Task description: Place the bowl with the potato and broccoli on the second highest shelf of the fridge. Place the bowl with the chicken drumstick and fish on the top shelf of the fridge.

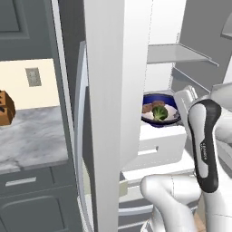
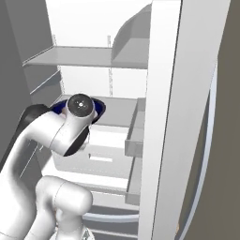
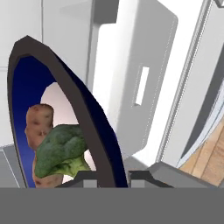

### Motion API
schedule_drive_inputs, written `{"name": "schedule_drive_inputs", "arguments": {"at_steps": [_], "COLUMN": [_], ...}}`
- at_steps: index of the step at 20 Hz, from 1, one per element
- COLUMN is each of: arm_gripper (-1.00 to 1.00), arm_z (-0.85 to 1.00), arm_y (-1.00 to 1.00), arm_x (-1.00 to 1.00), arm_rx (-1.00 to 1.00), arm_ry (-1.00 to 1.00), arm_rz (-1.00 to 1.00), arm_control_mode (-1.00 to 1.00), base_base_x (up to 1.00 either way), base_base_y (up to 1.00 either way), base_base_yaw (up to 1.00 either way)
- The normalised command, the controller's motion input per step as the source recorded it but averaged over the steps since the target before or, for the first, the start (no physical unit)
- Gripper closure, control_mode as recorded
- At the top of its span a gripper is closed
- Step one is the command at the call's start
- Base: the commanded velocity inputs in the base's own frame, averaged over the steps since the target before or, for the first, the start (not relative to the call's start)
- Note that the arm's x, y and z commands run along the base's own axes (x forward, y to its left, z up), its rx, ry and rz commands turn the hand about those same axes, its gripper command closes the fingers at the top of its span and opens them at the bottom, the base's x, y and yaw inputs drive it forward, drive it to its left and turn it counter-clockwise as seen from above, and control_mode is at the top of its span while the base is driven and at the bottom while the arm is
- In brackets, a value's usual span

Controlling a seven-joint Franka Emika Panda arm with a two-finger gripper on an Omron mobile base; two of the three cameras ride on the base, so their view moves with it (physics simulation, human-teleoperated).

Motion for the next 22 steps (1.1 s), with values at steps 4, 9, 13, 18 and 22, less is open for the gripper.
{"name": "schedule_drive_inputs", "arguments": {"at_steps": [4, 9, 13, 18, 22], "arm_gripper": [1.0, 1.0, 1.0, 1.0, 1.0], "arm_z": [-0.01, -0.41, -0.77, -0.22, -0.03], "arm_y": [0.0, 0.0, 0.0, 0.01, 0.06], "arm_x": [1.0, 1.0, 1.0, 1.0, 1.0], "arm_rx": [0.06, 0.01, 0.0, 0.01, 0.0], "arm_ry": [0.0, 0.0, 0.0, 0.01, 0.06], "arm_rz": [-0.03, -0.04, -0.03, -0.05, -0.04], "arm_control_mode": [-1.0, -1.0, -1.0, -1.0, -1.0], "base_base_x": [0.0, 0.0, 0.0, 0.0, 0.0], "base_base_y": [0.0, 0.0, 0.0, 0.0, 0.0], "base_base_yaw": [0.0, 0.0, 0.0, 0.0, 0.0]}}
